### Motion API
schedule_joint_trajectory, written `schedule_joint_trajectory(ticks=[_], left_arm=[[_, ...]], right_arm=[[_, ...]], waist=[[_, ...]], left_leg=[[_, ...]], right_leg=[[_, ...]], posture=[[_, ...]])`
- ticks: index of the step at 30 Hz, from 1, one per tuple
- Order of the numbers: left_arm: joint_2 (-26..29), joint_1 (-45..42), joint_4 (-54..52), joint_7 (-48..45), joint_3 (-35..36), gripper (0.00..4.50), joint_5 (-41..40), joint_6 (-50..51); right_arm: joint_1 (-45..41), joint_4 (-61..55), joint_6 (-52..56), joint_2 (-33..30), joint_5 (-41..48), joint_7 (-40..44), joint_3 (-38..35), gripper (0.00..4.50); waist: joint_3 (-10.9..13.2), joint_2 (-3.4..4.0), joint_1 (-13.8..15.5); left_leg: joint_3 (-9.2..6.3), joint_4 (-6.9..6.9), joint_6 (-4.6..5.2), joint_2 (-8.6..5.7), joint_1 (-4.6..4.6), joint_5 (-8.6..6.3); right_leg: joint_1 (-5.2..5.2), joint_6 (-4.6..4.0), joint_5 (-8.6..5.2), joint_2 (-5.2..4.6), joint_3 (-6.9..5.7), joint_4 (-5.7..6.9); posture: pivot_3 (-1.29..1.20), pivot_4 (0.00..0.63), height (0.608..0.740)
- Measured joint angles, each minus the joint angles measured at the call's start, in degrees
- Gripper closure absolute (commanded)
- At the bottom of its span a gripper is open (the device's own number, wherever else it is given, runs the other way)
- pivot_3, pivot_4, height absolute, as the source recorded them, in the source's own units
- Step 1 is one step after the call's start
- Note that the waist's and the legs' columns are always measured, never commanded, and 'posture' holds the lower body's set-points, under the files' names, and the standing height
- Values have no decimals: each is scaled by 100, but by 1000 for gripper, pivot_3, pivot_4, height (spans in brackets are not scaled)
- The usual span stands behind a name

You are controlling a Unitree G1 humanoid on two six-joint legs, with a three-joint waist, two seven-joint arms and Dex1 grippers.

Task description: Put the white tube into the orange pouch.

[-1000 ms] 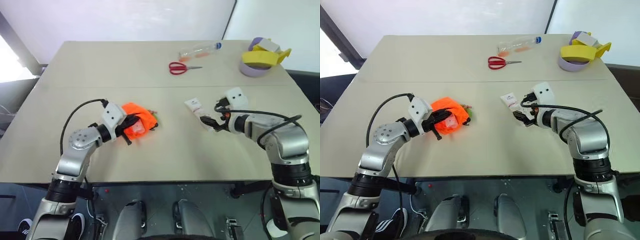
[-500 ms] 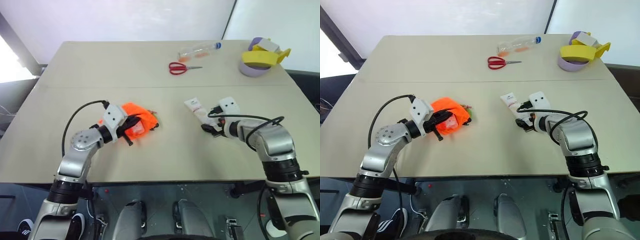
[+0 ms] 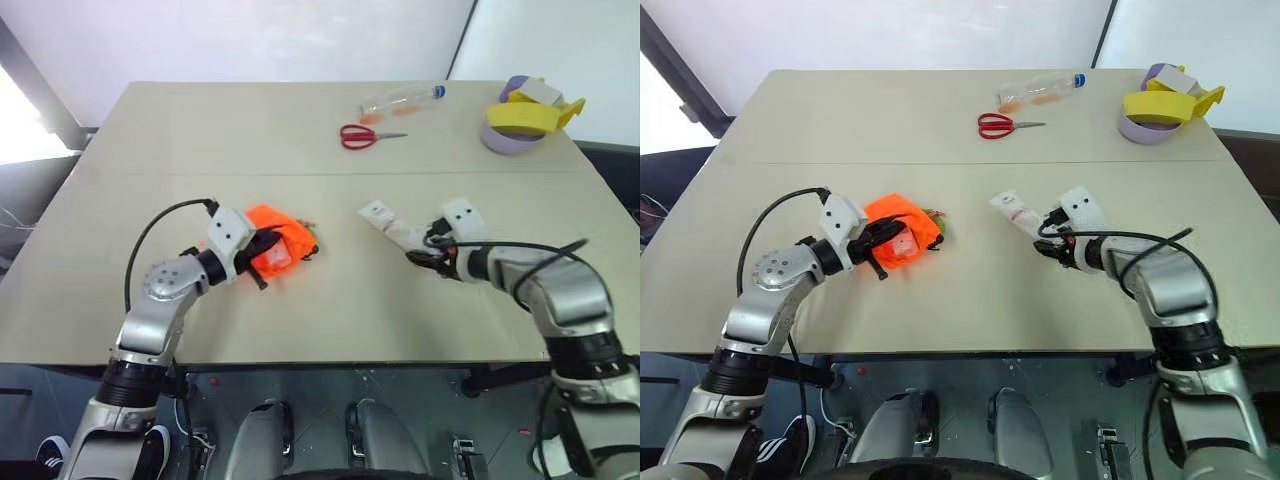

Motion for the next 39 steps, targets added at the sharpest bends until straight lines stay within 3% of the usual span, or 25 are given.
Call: schedule_joint_trajectory(ticks=[5, 10, 21, 33, 39], left_arm=[[-98, 2, -162, 166, 13, 4500, -124, 355], [-102, -5, -634, 342, 130, 4500, -319, 946], [90, 336, -1545, 345, 96, 4500, -486, 1661], [107, 404, -1599, 378, -54, 4500, -491, 1746], [117, 409, -1644, 381, -118, 4500, -491, 1857]], right_arm=[[527, -1170, -122, -537, 625, 947, -147, 2664], [967, -1912, -192, -538, 666, 1008, 523, 2664], [512, -1481, -443, 385, 221, 283, 1159, 2664], [-252, -534, -284, 1845, -72, -279, 1778, 2664], [-746, 93, -399, 2234, -312, -351, 2011, 2664]], waist=[[1, -2, 1], [2, -4, -11], [4, -7, 9], [4, -7, -12], [4, -7, -25]], left_leg=[[-7, 2, 0, 3, 6, 0], [-7, 13, 0, 3, 6, 0], [-9, 17, -1, 2, 6, 0], [-11, 12, -4, 2, 5, 1], [-11, 4, -5, 2, 4, 1]], right_leg=[[4, 1, 0, 5, 0, 7], [6, 0, 0, 4, 1, 9], [9, -6, -2, -1, 1, 7], [4, -9, -2, -6, 2, 7], [-3, -9, -1, -8, 2, 7]], posture=[[0, 150, 740], [0, 150, 740], [0, 150, 740], [0, 150, 740], [0, 150, 740]])
